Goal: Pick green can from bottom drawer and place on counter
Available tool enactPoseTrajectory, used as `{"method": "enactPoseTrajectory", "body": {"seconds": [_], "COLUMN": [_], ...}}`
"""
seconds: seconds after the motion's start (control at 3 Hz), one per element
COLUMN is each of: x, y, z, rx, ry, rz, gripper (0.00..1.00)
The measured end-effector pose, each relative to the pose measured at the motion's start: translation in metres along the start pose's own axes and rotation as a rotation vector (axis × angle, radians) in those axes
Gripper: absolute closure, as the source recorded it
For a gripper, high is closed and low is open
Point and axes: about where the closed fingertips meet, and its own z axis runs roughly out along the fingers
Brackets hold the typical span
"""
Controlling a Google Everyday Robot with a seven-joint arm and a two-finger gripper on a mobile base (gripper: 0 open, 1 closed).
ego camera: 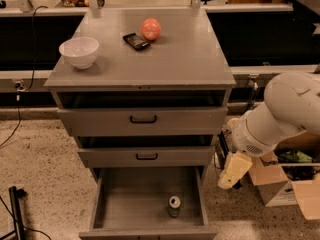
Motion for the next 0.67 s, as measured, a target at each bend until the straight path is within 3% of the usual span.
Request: {"method": "enactPoseTrajectory", "body": {"seconds": [0.33, 0.67], "x": [0.015, 0.044], "y": [0.001, 0.028], "z": [0.023, 0.062], "rx": [-0.055, -0.093], "ry": [0.052, 0.089], "rz": [0.026, 0.017], "gripper": [0.0, 0.0]}}
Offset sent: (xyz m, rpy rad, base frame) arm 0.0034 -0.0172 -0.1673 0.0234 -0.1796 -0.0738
